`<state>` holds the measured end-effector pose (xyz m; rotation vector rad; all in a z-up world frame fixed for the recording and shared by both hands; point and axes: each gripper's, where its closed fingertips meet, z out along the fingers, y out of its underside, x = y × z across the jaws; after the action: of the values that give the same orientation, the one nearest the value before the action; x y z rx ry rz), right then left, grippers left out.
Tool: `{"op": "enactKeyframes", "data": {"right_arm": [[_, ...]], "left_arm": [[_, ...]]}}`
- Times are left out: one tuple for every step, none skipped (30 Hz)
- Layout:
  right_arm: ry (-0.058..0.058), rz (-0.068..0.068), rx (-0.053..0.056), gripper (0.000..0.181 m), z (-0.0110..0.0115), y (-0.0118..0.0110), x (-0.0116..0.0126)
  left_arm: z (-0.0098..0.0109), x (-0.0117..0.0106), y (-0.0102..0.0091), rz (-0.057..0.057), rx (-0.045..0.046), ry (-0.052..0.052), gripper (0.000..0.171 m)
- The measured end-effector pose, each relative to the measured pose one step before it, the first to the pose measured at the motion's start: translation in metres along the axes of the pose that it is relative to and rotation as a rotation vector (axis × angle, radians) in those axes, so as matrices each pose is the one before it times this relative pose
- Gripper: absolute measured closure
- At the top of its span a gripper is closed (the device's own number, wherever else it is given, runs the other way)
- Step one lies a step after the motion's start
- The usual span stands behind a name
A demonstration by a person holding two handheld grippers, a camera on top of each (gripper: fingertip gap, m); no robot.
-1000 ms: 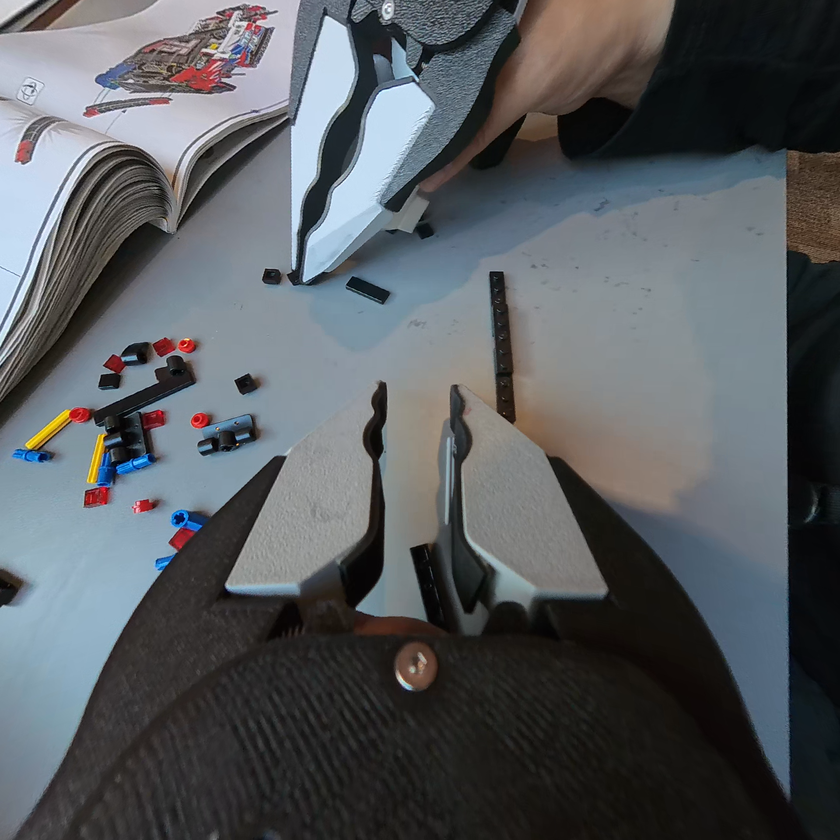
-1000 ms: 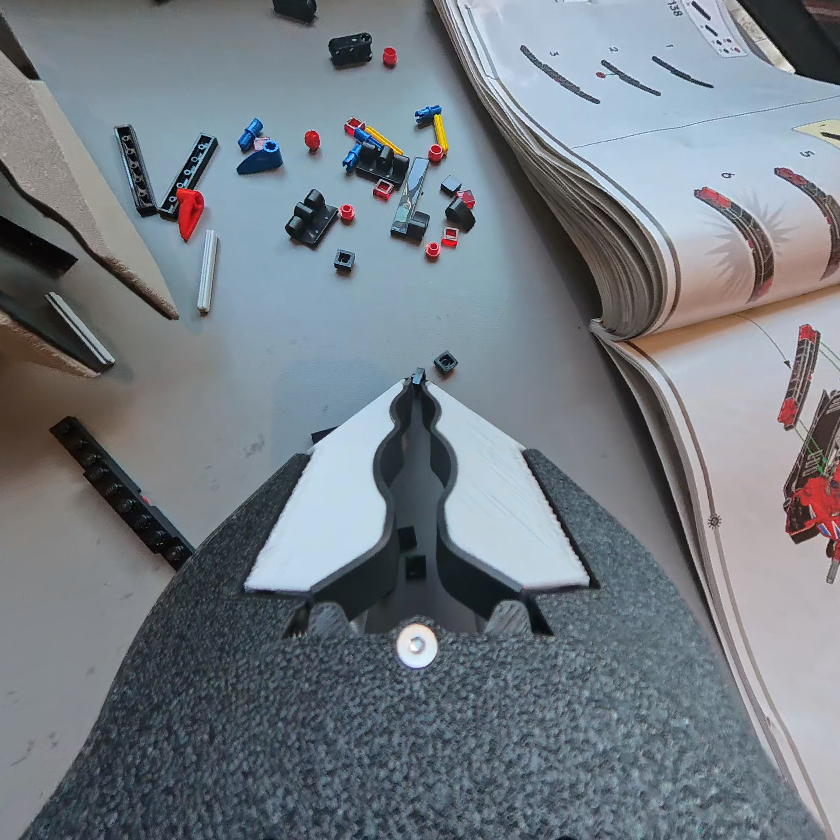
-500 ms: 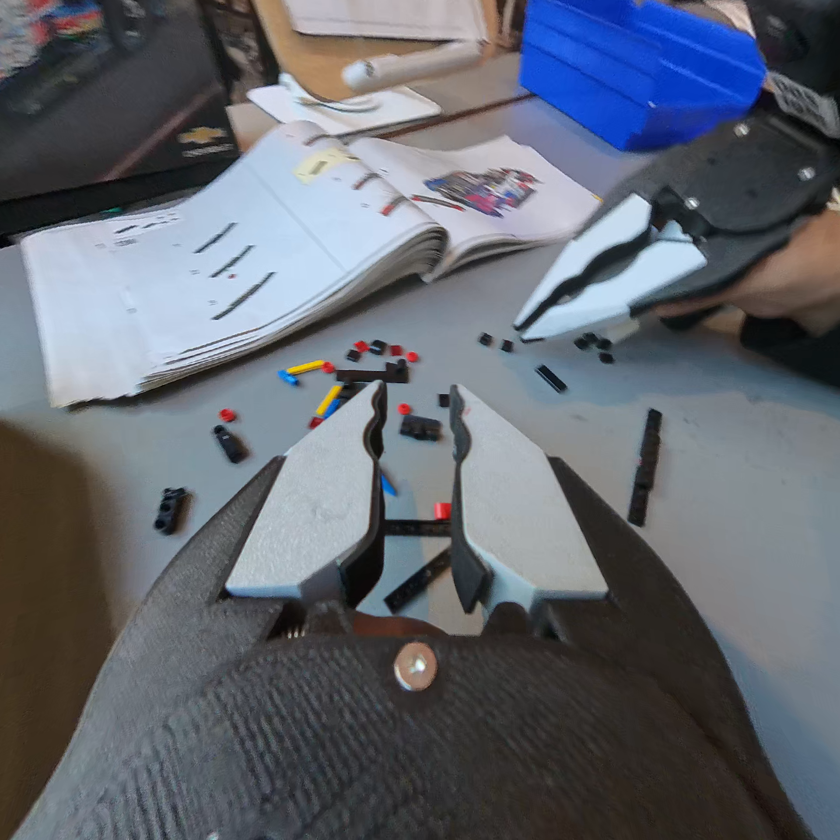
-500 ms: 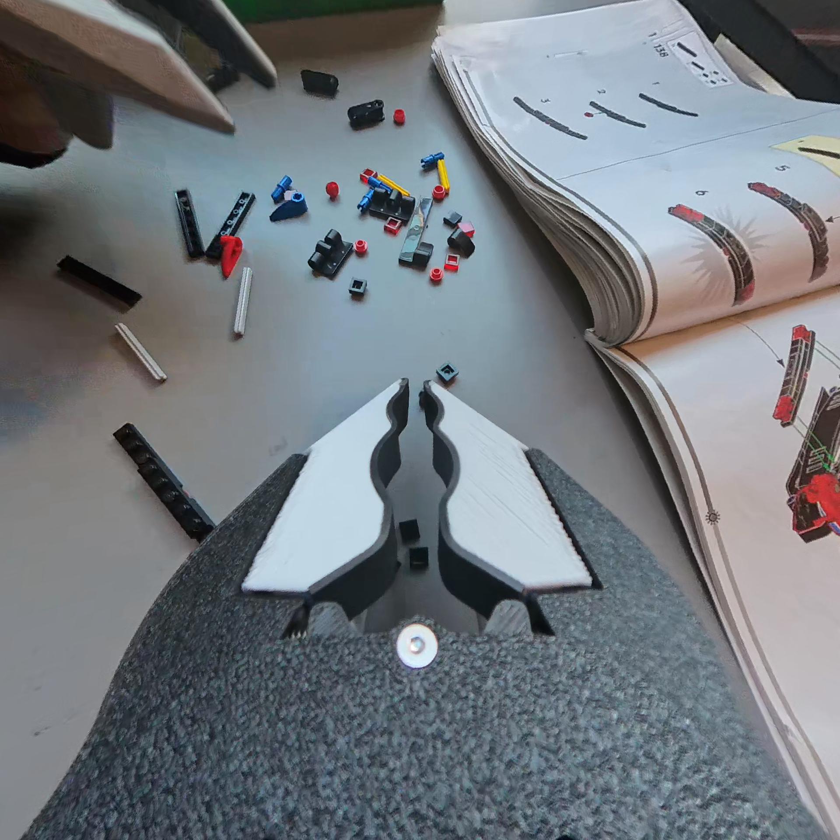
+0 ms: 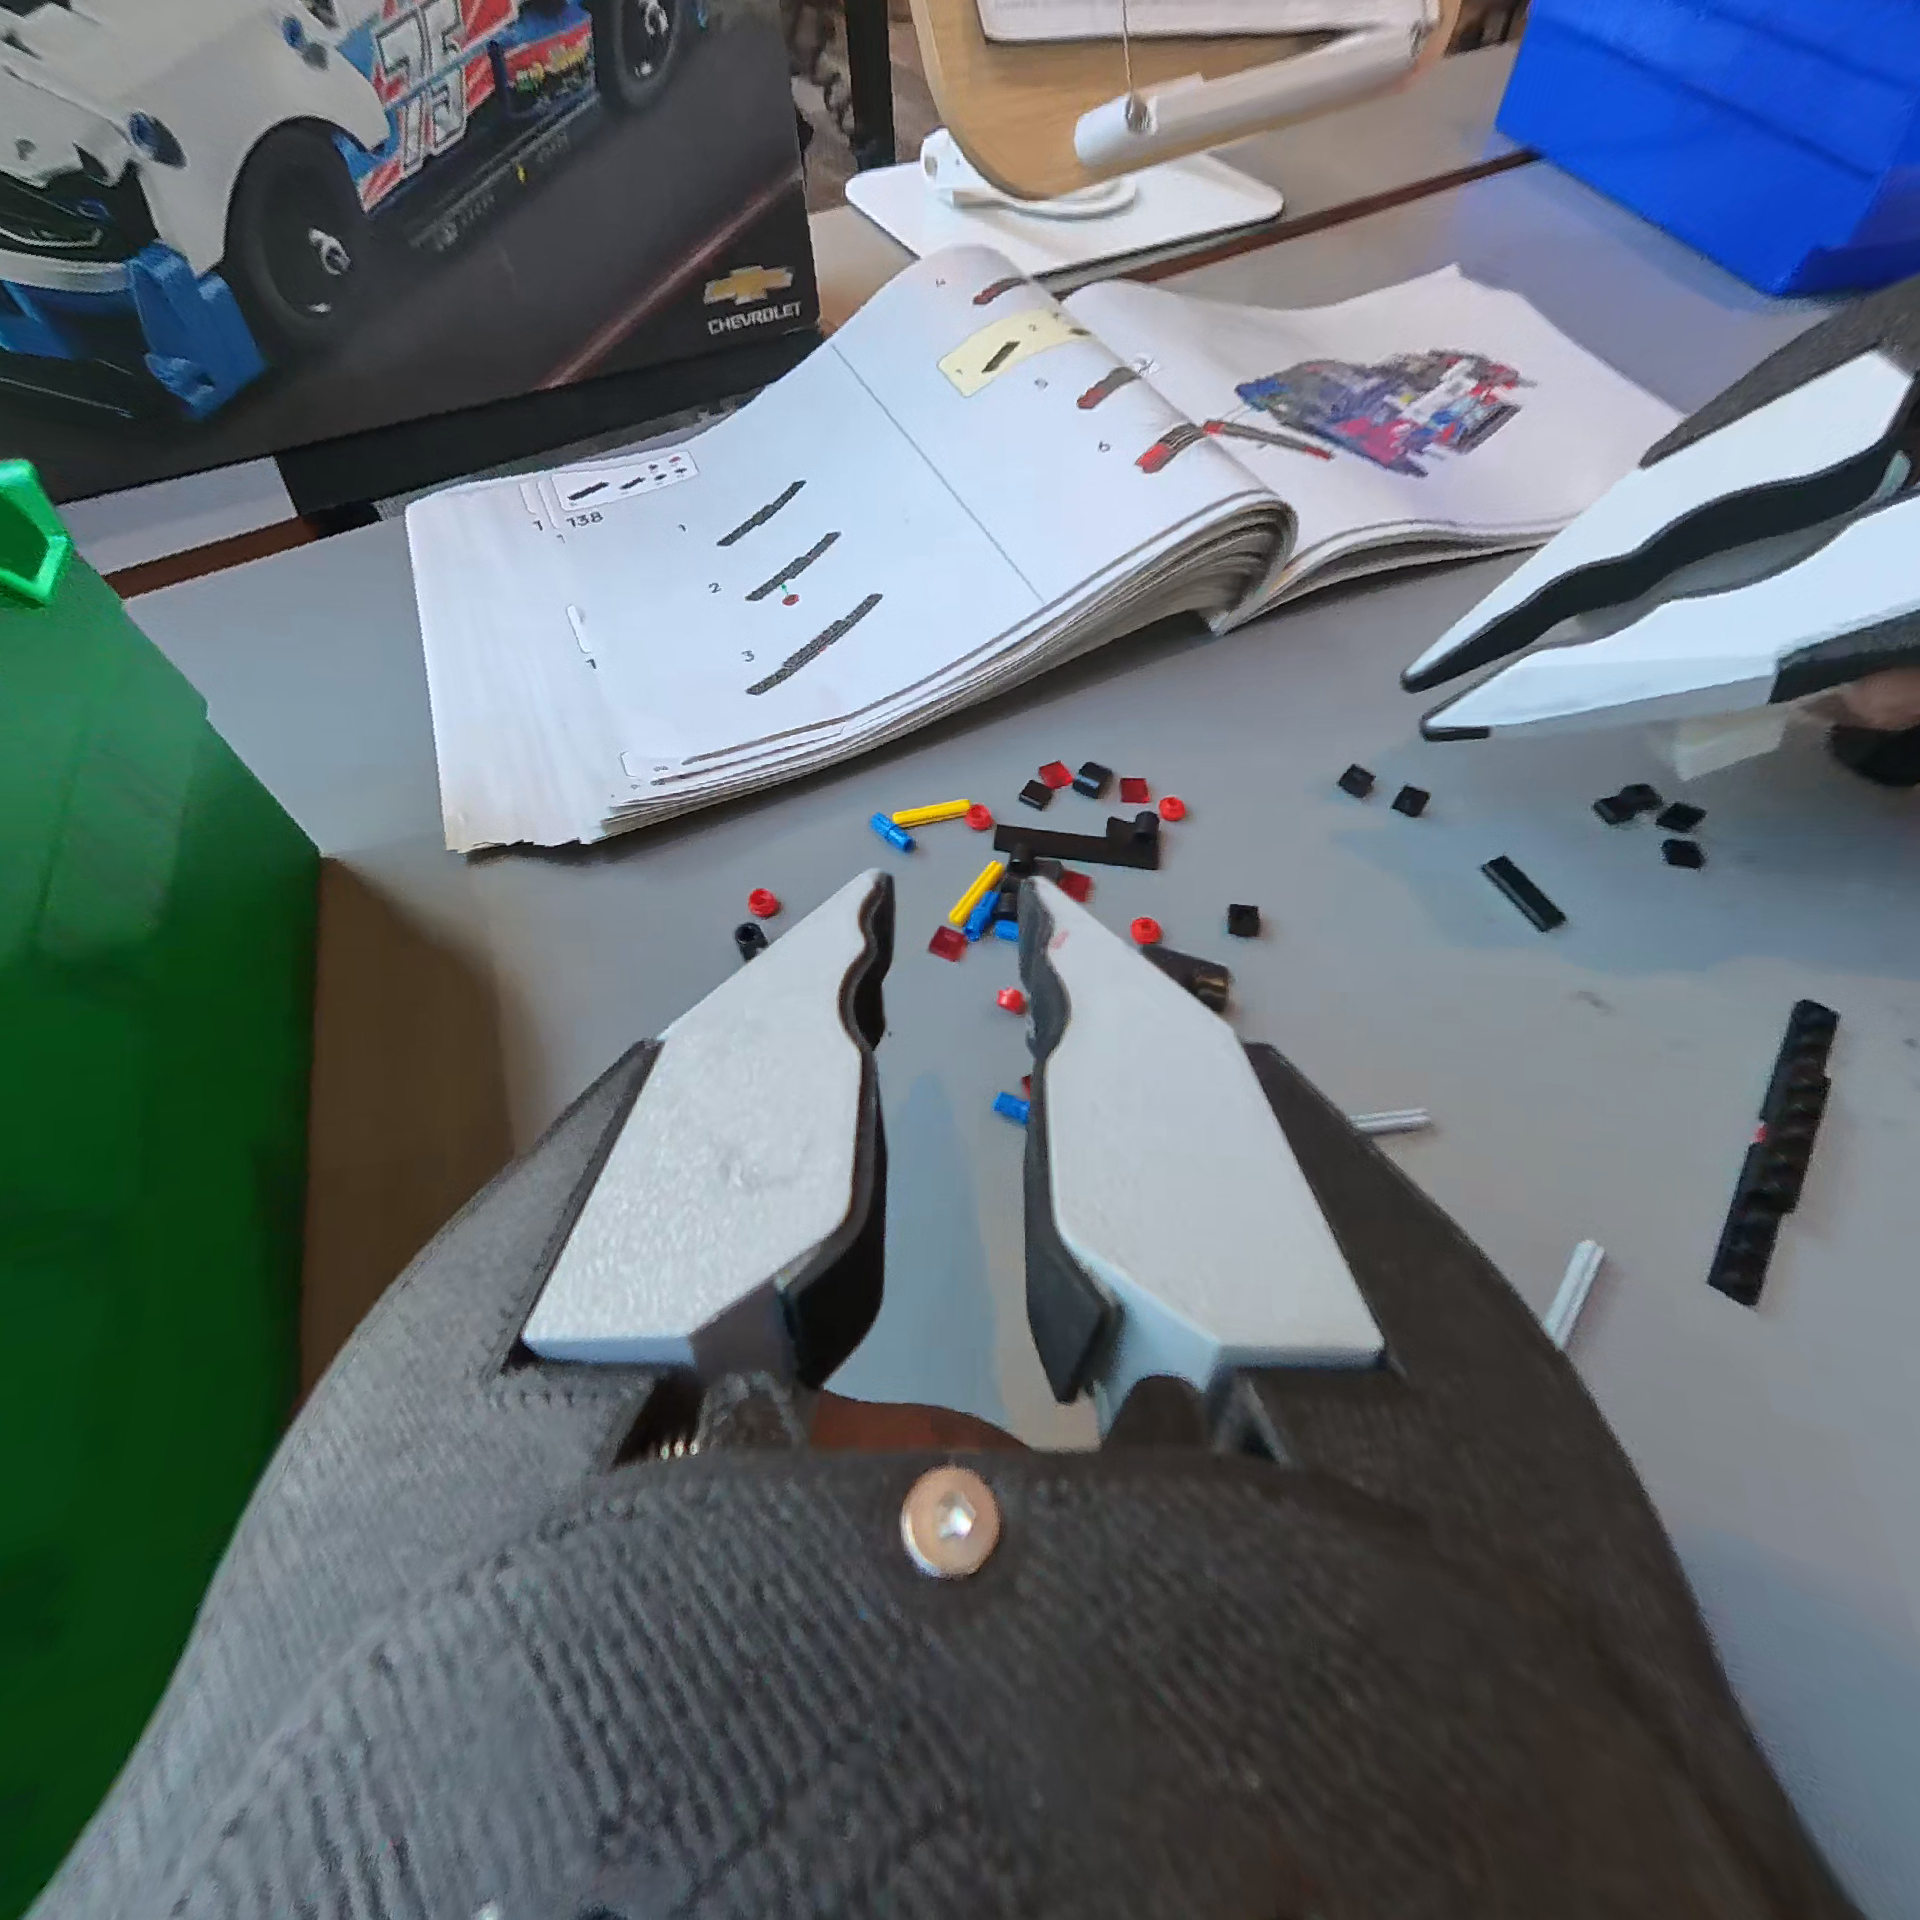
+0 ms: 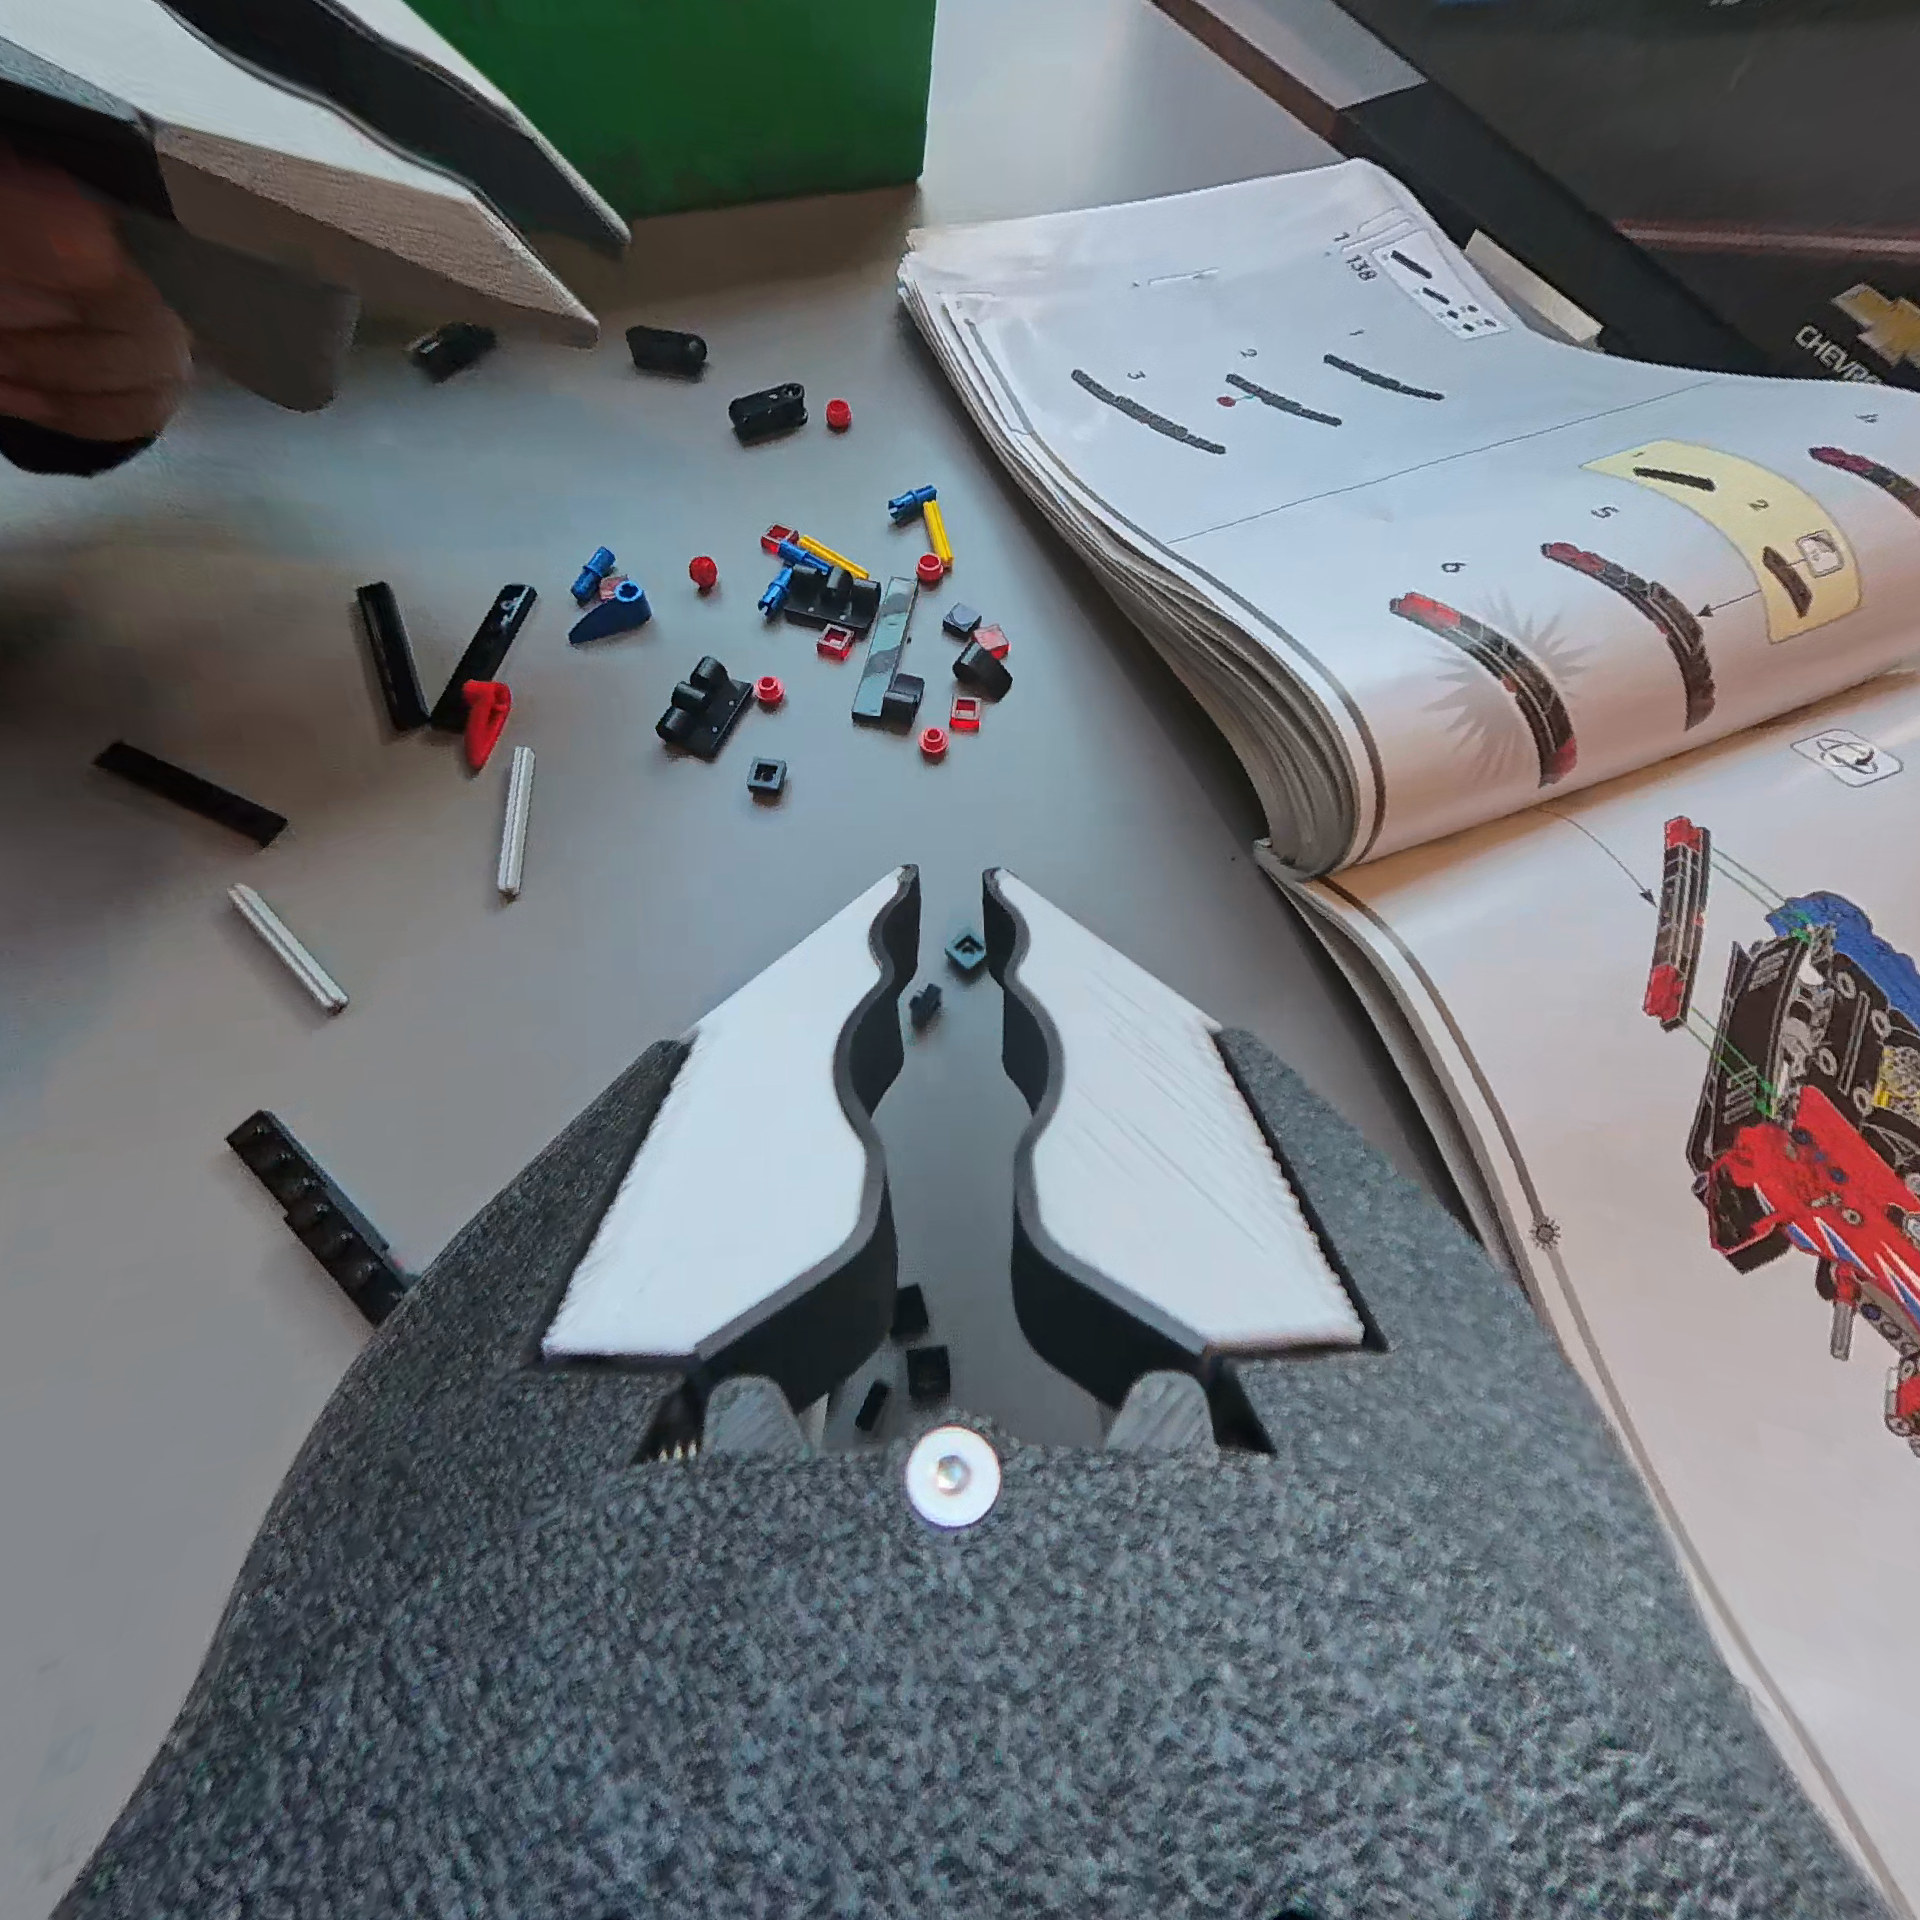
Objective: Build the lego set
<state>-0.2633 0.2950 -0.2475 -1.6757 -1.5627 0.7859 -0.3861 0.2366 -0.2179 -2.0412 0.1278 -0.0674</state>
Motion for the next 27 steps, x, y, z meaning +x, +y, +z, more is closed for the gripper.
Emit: {"op": "enactKeyframes", "data": {"right_arm": [[0.0007,0.0107,-0.0006,0.17,0.00097,-0.00077,0.00175],[0.005,0.0159,0.0099,0.17,0.00002,-0.00217,0.00284],[0.0045,0.0219,0.0198,0.171,-0.00086,-0.0034,0.00293],[0.0004,0.0272,0.0242,0.172,-0.00151,-0.0039,0.00242],[-0.0012,0.029,0.0222,0.175,-0.00135,-0.00375,0.00213],[0.0039,0.0273,0.016,0.181,-0.0009,-0.00296,0.00275],[0.0088,0.0225,0.0081,0.181,-0.00044,-0.00214,0.0033],[0.0079,0.016,0.001,0.181,0.00005,-0.00142,0.00253],[0.003,0.0086,-0.0022,0.181,0.00032,-0.00114,0.00123],[-0.0037,0.0012,-0.0036,0.181,0.00111,-0.00107,-0.00058],[-0.0087,-0.0036,-0.0059,0.18,0.00216,-0.00062,-0.00199],[-0.0123,-0.0067,-0.0115,0.177,0.00337,0.00001,-0.00297],[-0.0118,-0.009,-0.0171,0.177,0.00458,0.00059,-0.00348],[-0.0093,-0.011,-0.023,0.177,0.00525,0.0011,-0.00395],[-0.0088,-0.0168,-0.0268,0.175,0.00558,0.00139,-0.00443],[-0.0036,-0.025,-0.0257,0.173,0.00565,0.00106,-0.00402],[0.0062,-0.031,-0.025,0.173,0.00553,0.00083,-0.00229],[0.0142,-0.0336,-0.025,0.173,0.00529,0.00088,-0.00052],[0.0128,-0.032,-0.0237,0.173,0.00518,0.00092,0.00021],[0.0042,-0.0268,-0.0205,0.173,0.00485,0.00077,-0.00029],[-0.0051,-0.0216,-0.0184,0.173,0.0047,0.00083,-0.00111],[-0.0083,-0.0155,-0.0178,0.173,0.0044,0.00109,-0.0011],[-0.0044,-0.009,-0.0164,0.173,0.0041,0.00135,-0.00012],[-0.0035,-0.0059,-0.0122,0.172,0.0034,0.00108,-0.00003],[-0.0052,-0.003,-0.0064,0.172,0.0026,0.00057,-0.00039],[-0.0065,-0.0003,-0.0036,0.172,0.00202,0.0005,-0.00083],[-0.0058,0.0007,-0.0019,0.172,0.0017,0.00055,-0.00087]], "left_arm": [[0.00083,-0.00227,-0.001,0.0112,-0.01837,0.0013,0.148],[-0.00021,-0.00205,-0.00299,0.0072,-0.00924,0.0068,0.148],[-0.00061,-0.00336,-0.00474,-0.0003,0.00592,0.0041,0.149],[-0.00048,-0.00424,-0.00473,-0.0052,0.01068,0.0004,0.15],[-0.00011,-0.00334,-0.00381,-0.0052,0.01167,0.005,0.15],[-0.00017,-0.0028,-0.00284,-0.0083,0.01735,0.003,0.151],[0.00016,-0.00467,-0.00152,-0.0185,0.02274,-0.0126,0.153],[0.00044,-0.00459,0.00046,-0.0246,0.02071,-0.0155,0.157],[0.00005,-0.00366,0.00304,-0.0232,-0.00391,-0.0156,0.158],[-0.00106,-0.00256,0.00158,-0.0071,-0.00762,-0.015,0.157],[-0.00124,-0.00425,-0.0025,-0.003,0.02559,-0.0287,0.16],[-0.00045,-0.00378,-0.00315,-0.0098,0.02871,-0.0286,0.166],[0.00071,0.00195,-0.00122,-0.0067,0.01131,0.0057,0.166],[0.00135,0.00555,0.00123,-0.0065,-0.00462,0.0246,0.164],[0.00161,0.00628,0.00241,-0.0059,-0.01083,0.0265,0.162],[0.0014,0.00614,0.00269,0.0016,-0.01351,0.0233,0.161],[0.00097,0.00457,0.00198,0.011,-0.01174,0.0123,0.161],[0.0003,0.00224,0.0002,0.0144,-0.00062,-0.0002,0.161],[-0.00008,0.00146,-0.00061,0.0133,0.00539,-0.0012,0.161],[0.00005,0.00141,0.00027,0.0076,0.00003,0.0032,0.161],[0.00047,0.00136,0.00141,0.0026,-0.00741,0.006,0.161],[0.00056,0.001,0.00127,-0.0007,-0.0067,0.0055,0.161],[0.00043,0.00117,0.00089,-0.0001,-0.00477,0.0076,0.161],[0.00023,0.00048,0.00061,-0.0009,-0.00354,0.0034,0.161],[0.00013,0.0005,0.00025,-0.0003,-0.00077,0.0029,0.161],[0.00004,0.00048,0.00008,0.0002,-0.00087,0.0029,0.161],[0.00005,0.0004,0.00038,0.0002,-0.00261,0.0025,0.161]]}}
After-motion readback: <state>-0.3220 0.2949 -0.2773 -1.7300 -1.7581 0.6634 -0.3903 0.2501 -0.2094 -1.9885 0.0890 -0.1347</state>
